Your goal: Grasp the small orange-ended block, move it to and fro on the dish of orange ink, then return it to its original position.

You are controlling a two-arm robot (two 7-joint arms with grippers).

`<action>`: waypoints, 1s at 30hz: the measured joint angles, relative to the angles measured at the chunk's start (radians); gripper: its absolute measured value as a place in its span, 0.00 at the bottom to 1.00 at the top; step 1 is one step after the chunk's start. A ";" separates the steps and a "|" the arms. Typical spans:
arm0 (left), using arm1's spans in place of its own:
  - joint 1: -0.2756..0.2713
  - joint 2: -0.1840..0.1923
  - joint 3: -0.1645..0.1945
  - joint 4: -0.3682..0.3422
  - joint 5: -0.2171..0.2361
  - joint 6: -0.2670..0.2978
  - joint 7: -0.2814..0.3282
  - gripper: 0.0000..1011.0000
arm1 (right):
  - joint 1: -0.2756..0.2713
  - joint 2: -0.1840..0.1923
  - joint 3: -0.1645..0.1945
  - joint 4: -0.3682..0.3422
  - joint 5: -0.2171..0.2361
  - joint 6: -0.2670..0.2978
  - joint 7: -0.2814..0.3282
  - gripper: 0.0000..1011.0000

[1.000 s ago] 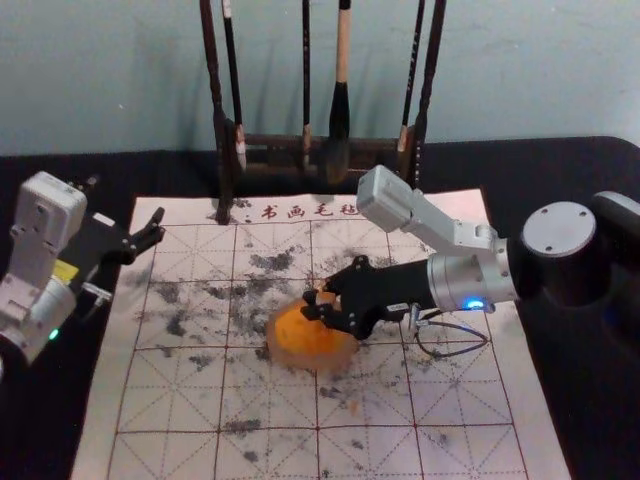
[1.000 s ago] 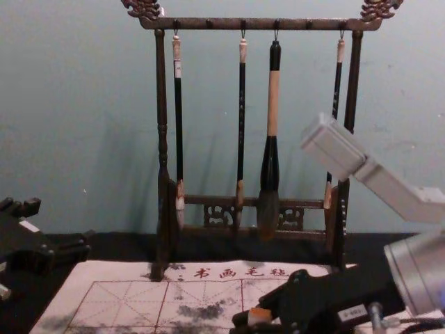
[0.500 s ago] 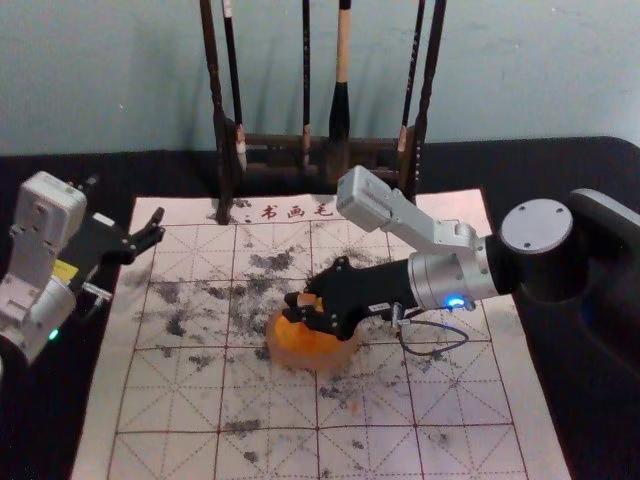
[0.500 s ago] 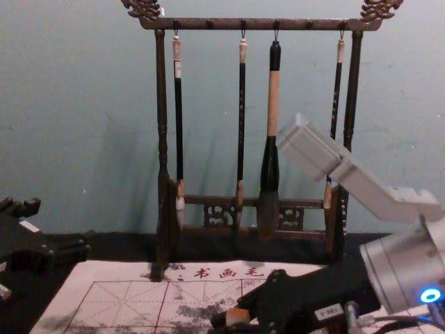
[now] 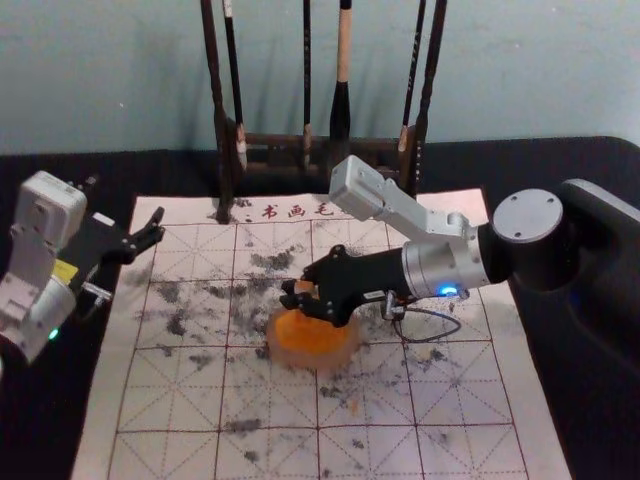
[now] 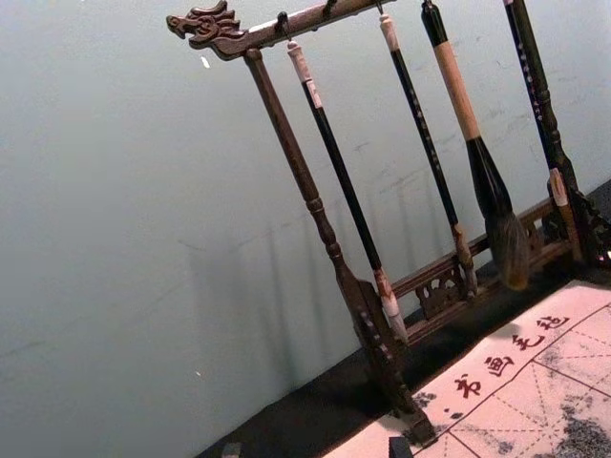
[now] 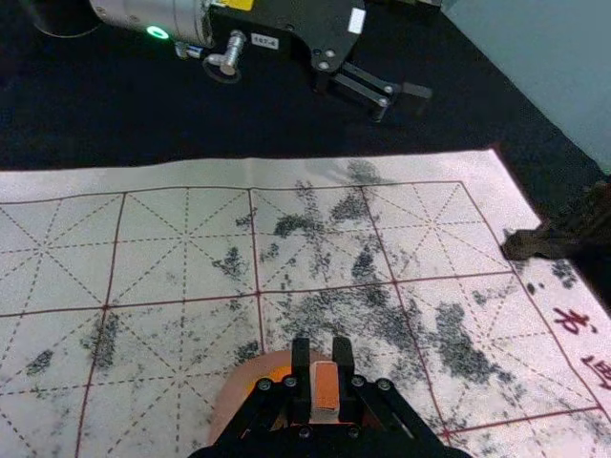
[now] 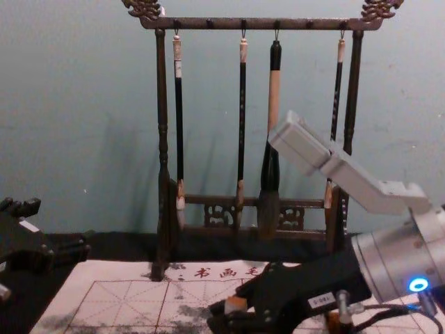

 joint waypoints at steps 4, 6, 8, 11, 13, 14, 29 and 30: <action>0.000 0.000 0.000 0.000 0.000 0.000 0.000 0.99 | 0.002 0.003 0.003 0.002 -0.005 0.000 -0.005 0.11; 0.000 0.000 0.000 0.000 0.000 0.000 0.000 0.99 | 0.002 0.009 0.006 0.000 -0.009 0.001 -0.009 0.11; 0.000 0.000 0.000 0.000 0.000 0.000 0.000 0.99 | 0.001 0.012 0.007 -0.003 -0.011 0.002 -0.011 0.11; 0.000 0.000 0.000 0.000 0.000 0.000 0.000 0.99 | -0.002 0.019 0.009 -0.012 -0.014 0.005 -0.013 0.11; 0.000 0.000 0.000 0.000 0.000 0.000 0.000 0.99 | -0.005 0.024 0.011 -0.019 -0.016 0.009 -0.014 0.11; 0.000 0.000 0.000 0.000 0.000 0.000 0.000 0.99 | -0.005 0.026 0.012 -0.022 -0.017 0.010 -0.015 0.11; 0.000 0.000 0.000 0.000 0.000 0.000 0.000 0.99 | -0.033 0.047 0.051 -0.081 0.003 0.028 -0.050 0.11; 0.000 0.000 0.000 0.000 0.000 0.000 0.000 0.99 | -0.035 0.048 0.054 -0.085 0.005 0.028 -0.053 0.11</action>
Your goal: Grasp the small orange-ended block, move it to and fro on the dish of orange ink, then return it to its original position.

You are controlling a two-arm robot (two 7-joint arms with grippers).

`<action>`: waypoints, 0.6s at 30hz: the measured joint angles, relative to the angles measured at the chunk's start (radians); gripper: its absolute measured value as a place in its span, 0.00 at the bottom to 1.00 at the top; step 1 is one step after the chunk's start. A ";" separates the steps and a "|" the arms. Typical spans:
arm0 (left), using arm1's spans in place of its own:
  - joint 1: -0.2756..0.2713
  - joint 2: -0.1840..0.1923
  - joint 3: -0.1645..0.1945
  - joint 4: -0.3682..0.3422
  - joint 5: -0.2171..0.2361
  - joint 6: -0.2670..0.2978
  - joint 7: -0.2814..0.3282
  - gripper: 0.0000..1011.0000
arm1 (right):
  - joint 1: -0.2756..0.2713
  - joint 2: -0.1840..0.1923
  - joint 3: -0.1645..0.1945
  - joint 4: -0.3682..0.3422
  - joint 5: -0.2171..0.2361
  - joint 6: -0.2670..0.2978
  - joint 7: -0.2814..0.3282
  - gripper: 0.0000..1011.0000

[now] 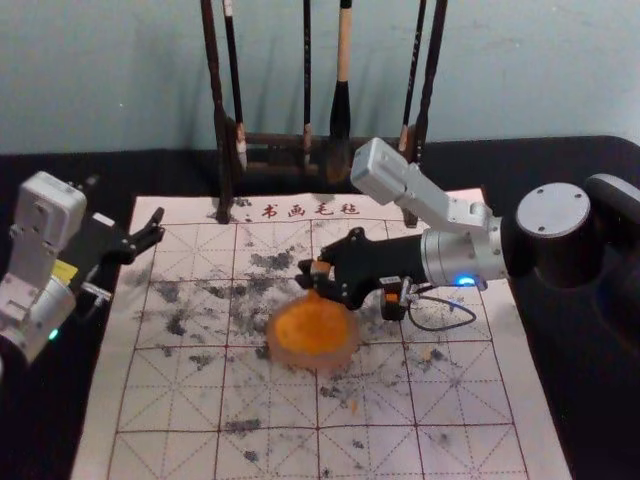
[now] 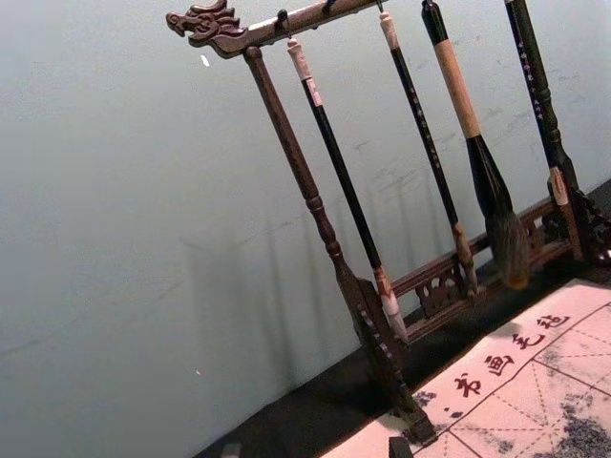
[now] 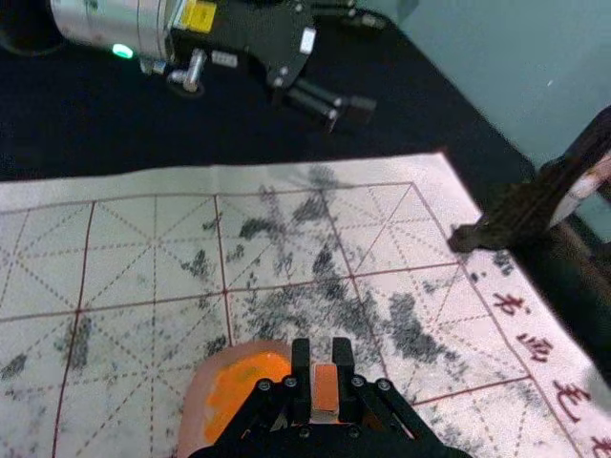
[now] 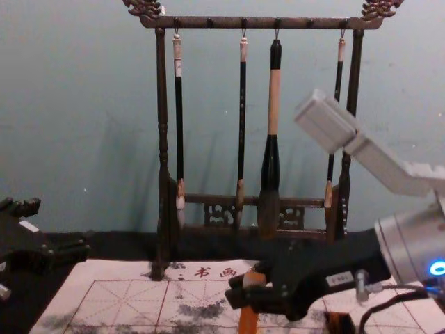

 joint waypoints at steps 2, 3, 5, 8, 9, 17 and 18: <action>0.000 0.000 0.000 0.000 0.000 0.000 0.000 0.99 | -0.004 0.003 0.006 -0.010 0.005 0.002 -0.005 0.11; 0.000 0.000 0.000 0.000 0.000 0.000 0.000 0.99 | -0.008 0.007 0.012 -0.021 0.009 0.004 -0.011 0.11; 0.000 0.000 0.000 0.000 0.000 0.000 0.000 0.99 | -0.013 0.012 0.018 -0.032 0.014 0.008 -0.017 0.11; 0.000 0.000 0.000 0.000 0.000 0.000 0.000 0.99 | -0.033 0.026 0.038 -0.071 0.027 0.021 -0.046 0.11; 0.000 0.000 0.000 0.000 0.000 0.000 0.000 0.99 | -0.045 0.034 0.050 -0.094 0.033 0.027 -0.062 0.11; 0.000 0.000 0.000 0.000 0.000 0.000 0.000 0.99 | -0.146 0.081 0.137 -0.235 0.079 0.065 -0.191 0.11; 0.000 0.000 0.000 0.000 0.000 0.000 0.000 0.99 | -0.173 0.088 0.159 -0.263 0.092 0.075 -0.222 0.11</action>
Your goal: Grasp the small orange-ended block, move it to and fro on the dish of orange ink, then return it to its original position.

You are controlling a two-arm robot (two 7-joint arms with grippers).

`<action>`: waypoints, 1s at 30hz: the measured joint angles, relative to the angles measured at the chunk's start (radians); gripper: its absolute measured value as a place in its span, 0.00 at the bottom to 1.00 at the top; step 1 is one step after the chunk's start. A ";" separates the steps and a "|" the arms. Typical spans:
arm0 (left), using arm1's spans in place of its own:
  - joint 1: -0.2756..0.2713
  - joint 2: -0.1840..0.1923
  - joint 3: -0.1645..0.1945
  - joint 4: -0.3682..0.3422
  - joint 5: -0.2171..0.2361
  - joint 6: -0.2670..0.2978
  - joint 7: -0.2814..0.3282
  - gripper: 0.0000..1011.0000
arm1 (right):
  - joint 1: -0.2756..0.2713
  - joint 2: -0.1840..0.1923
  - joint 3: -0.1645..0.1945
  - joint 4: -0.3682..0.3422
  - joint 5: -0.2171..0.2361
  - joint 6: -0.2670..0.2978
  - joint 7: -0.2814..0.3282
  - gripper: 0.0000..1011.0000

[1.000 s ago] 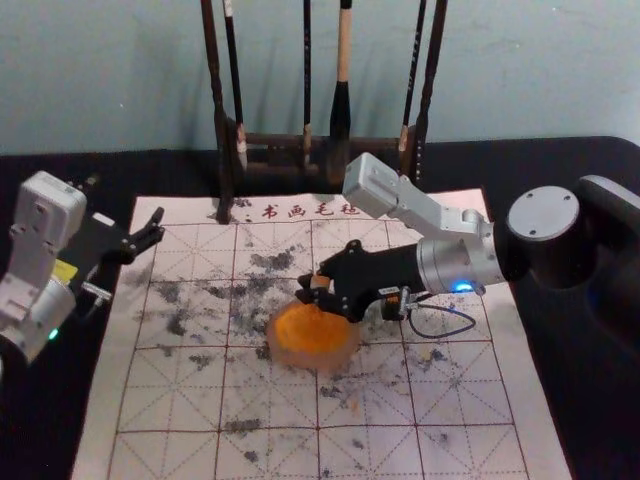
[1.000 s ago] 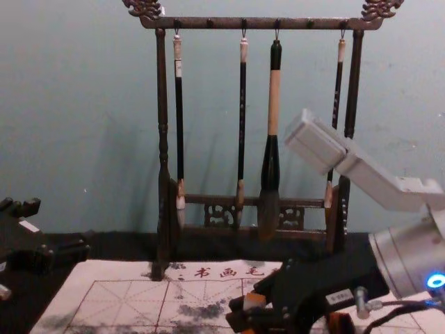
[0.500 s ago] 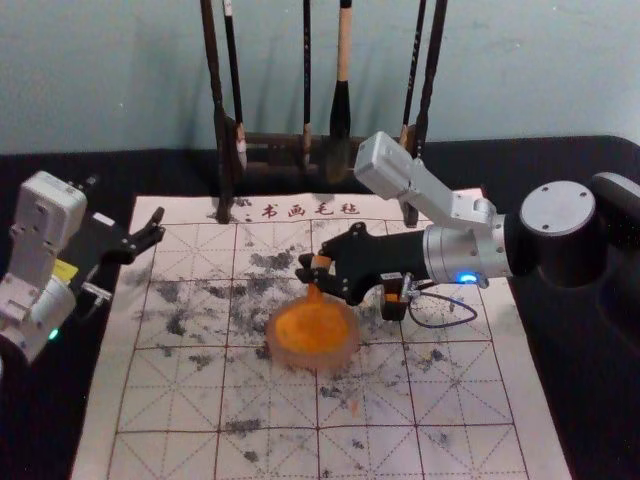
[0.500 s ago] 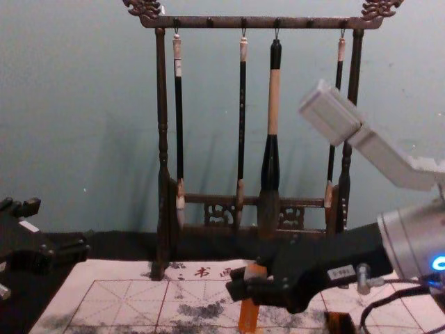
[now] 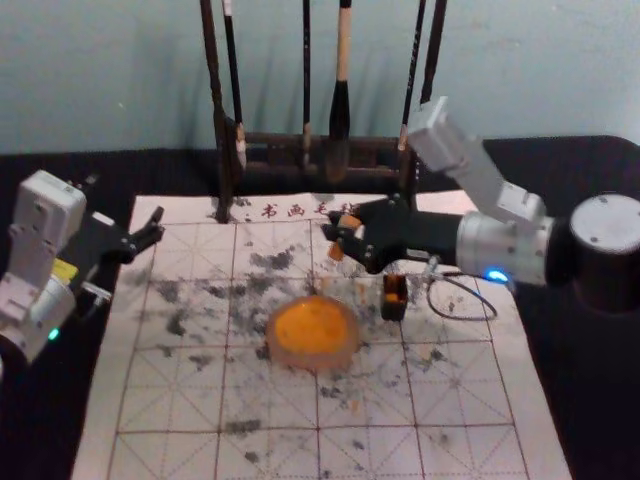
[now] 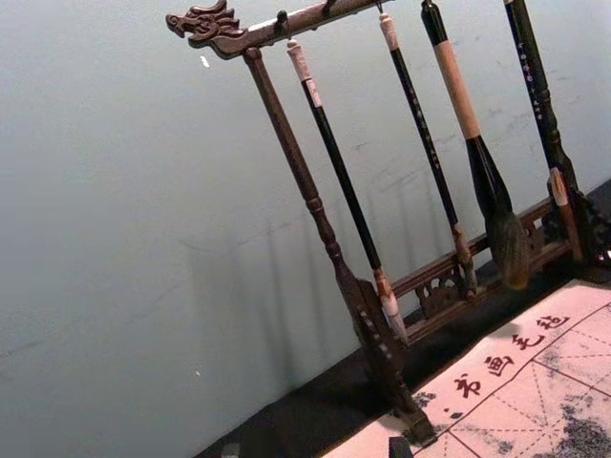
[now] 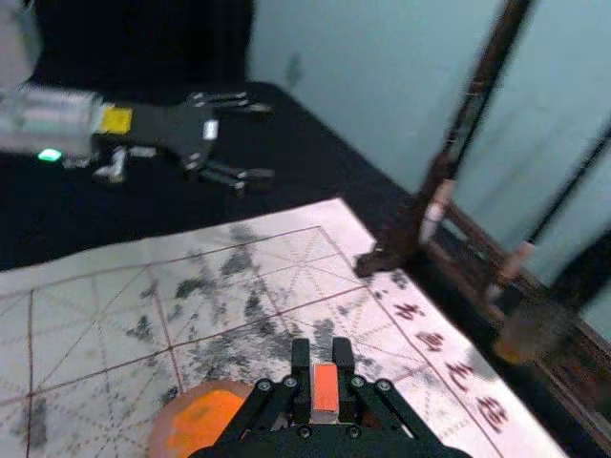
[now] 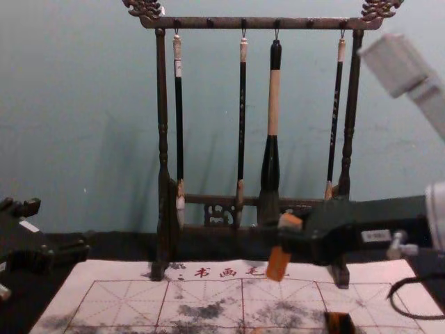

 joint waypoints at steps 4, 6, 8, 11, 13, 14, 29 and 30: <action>0.000 0.000 0.000 0.000 0.000 0.000 0.000 0.99 | -0.066 0.017 0.049 -0.061 0.025 0.019 -0.067 0.11; 0.000 0.000 0.000 0.000 0.000 0.000 0.000 0.99 | -0.106 0.027 0.077 -0.096 0.038 0.032 -0.105 0.11; 0.000 0.000 0.000 0.000 0.000 0.000 0.000 0.99 | -0.143 0.032 0.103 -0.128 0.047 0.045 -0.141 0.11; 0.000 0.000 0.000 0.000 0.000 0.000 0.000 0.99 | -0.191 0.036 0.134 -0.166 0.058 0.060 -0.185 0.11; 0.000 0.000 0.000 0.000 0.000 0.000 0.000 0.99 | -0.216 0.037 0.150 -0.186 0.063 0.067 -0.206 0.11; 0.000 0.000 0.000 0.000 0.000 0.000 0.000 0.99 | -0.228 0.037 0.157 -0.193 0.065 0.071 -0.216 0.11; 0.000 0.000 0.000 0.000 0.000 0.000 0.000 0.99 | -0.353 0.041 0.225 -0.275 0.093 0.133 -0.275 0.11; 0.000 0.000 0.000 0.000 0.000 0.000 0.000 0.99 | -0.353 0.041 0.225 -0.276 0.093 0.136 -0.275 0.11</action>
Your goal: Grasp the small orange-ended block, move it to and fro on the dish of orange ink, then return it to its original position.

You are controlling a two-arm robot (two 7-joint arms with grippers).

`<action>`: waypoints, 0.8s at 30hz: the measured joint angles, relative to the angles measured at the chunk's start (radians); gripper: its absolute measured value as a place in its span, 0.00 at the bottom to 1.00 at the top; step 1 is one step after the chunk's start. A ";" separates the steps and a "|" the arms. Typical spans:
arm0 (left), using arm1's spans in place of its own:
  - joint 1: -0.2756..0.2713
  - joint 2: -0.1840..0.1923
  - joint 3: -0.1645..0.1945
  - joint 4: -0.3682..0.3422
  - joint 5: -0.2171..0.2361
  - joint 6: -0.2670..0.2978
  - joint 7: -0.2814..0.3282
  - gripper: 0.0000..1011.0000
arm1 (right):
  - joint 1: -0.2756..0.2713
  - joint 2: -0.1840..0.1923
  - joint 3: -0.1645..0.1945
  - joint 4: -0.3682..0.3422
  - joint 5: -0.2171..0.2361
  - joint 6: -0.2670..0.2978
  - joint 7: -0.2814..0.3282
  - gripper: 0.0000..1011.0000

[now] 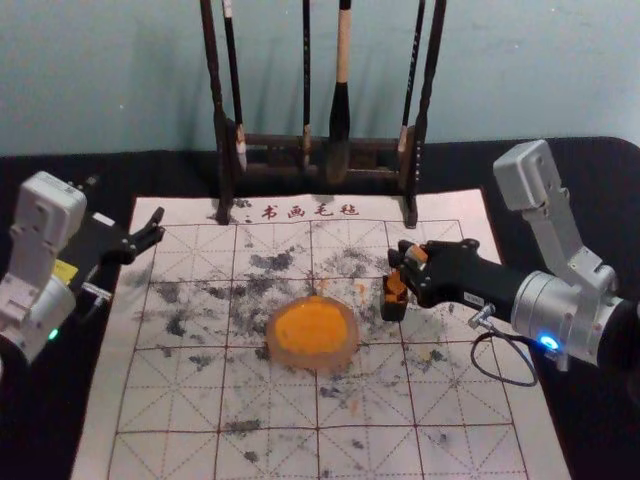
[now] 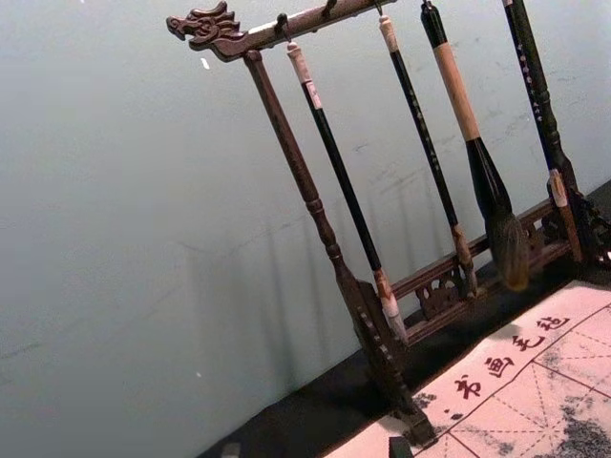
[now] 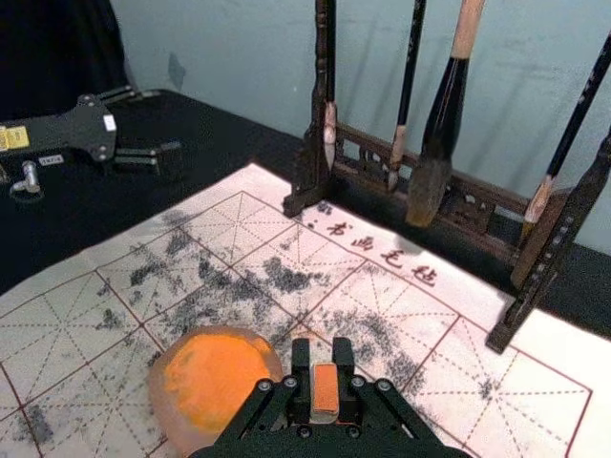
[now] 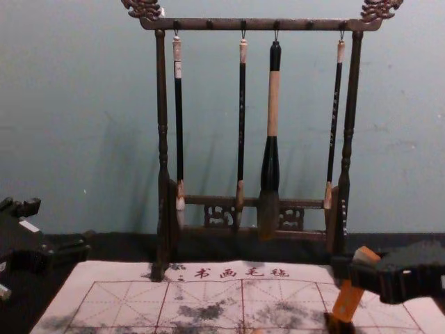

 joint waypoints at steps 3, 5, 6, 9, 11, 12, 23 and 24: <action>0.000 0.000 0.000 0.000 0.000 0.000 0.000 0.99 | -0.001 0.000 0.001 0.000 0.000 0.009 0.001 0.11; 0.000 0.000 0.000 0.000 0.000 0.000 0.000 0.99 | -0.001 -0.001 0.002 0.001 -0.002 0.015 0.001 0.11; 0.000 0.000 0.000 0.000 0.000 0.000 0.000 0.99 | -0.001 -0.001 0.002 0.002 -0.003 0.017 0.000 0.11; 0.000 0.000 0.000 0.000 0.000 0.000 0.000 0.99 | 0.000 -0.003 0.004 0.006 -0.007 0.022 -0.003 0.11; 0.000 0.000 0.000 0.000 0.000 0.000 0.000 0.99 | 0.004 -0.007 0.008 0.016 -0.014 0.027 -0.008 0.11; 0.000 0.000 0.000 0.000 0.000 0.000 0.000 0.99 | 0.005 -0.009 0.009 0.019 -0.016 0.028 -0.009 0.11; 0.000 0.000 0.000 0.000 0.000 0.000 0.000 0.99 | 0.025 -0.026 0.012 0.052 -0.025 0.034 0.000 0.11; 0.000 0.000 0.000 0.000 0.000 0.000 0.000 0.99 | 0.026 -0.027 0.012 0.053 -0.026 0.034 0.001 0.11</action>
